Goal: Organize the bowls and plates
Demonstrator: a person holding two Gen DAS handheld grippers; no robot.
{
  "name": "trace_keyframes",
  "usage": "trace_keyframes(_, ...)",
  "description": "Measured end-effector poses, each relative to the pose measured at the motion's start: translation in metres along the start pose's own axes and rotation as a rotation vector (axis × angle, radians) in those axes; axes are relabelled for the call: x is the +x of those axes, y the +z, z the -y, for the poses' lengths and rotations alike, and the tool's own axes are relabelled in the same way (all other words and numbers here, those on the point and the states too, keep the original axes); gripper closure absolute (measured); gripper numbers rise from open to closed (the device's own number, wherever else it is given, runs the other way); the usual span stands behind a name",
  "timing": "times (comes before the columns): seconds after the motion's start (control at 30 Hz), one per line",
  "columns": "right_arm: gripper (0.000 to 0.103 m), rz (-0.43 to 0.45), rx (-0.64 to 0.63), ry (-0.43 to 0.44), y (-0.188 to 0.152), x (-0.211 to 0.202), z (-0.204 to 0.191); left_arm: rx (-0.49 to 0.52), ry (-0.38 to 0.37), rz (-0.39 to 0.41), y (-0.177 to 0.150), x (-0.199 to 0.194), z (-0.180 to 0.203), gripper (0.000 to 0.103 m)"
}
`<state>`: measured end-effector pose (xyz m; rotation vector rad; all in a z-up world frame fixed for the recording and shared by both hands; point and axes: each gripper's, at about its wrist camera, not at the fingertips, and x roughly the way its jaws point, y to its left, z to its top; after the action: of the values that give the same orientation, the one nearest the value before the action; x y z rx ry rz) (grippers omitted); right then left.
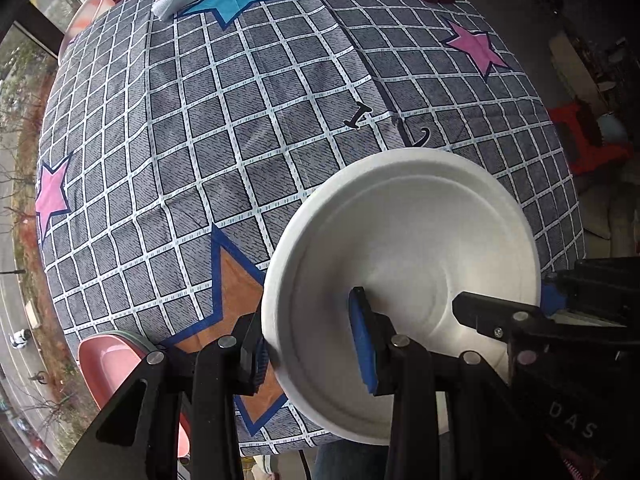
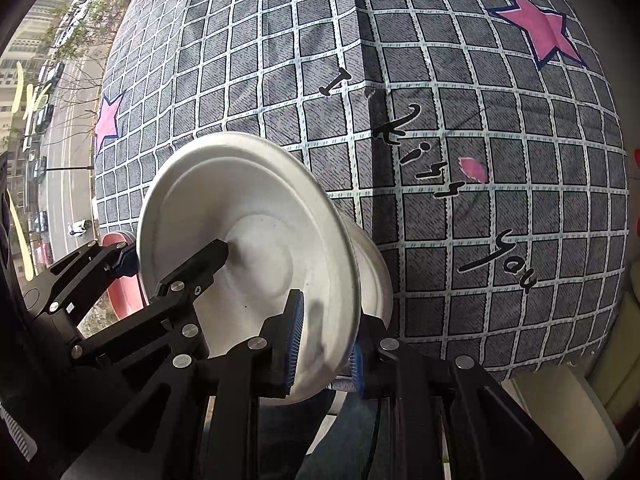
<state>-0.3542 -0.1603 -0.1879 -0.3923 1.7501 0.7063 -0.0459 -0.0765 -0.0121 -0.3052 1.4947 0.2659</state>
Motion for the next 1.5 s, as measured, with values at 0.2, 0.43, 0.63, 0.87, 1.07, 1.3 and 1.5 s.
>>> trace_keyframes(0.2,0.08,-0.004,0.022,-0.016,-0.006,0.008,0.008,0.003,-0.027,-0.029,-0.006,0.008,0.004,0.065)
trace_keyframes(0.43,0.079,-0.019,0.03,-0.034,-0.006,0.021,0.006,-0.009,0.026,-0.049,-0.013,0.012,-0.003,0.031)
trace_keyframes(0.63,0.021,0.02,0.05,-0.054,-0.01,0.009,0.022,-0.05,0.037,-0.048,-0.024,0.006,-0.027,0.021)
trace_keyframes(0.87,0.001,0.059,0.065,-0.08,-0.011,-0.002,0.029,-0.071,0.022,-0.036,-0.039,-0.002,-0.051,0.0)
trace_keyframes(1.07,0.001,0.028,0.096,-0.134,-0.02,0.014,0.026,-0.065,0.026,-0.057,-0.053,-0.003,-0.066,0.0)
trace_keyframes(1.3,0.001,-0.005,0.133,-0.153,-0.026,0.026,0.029,-0.078,0.036,-0.059,-0.073,0.006,-0.067,0.0)
trace_keyframes(1.5,0.001,-0.03,0.137,-0.162,-0.028,0.041,0.025,-0.074,0.038,-0.057,-0.067,0.001,-0.074,0.0)
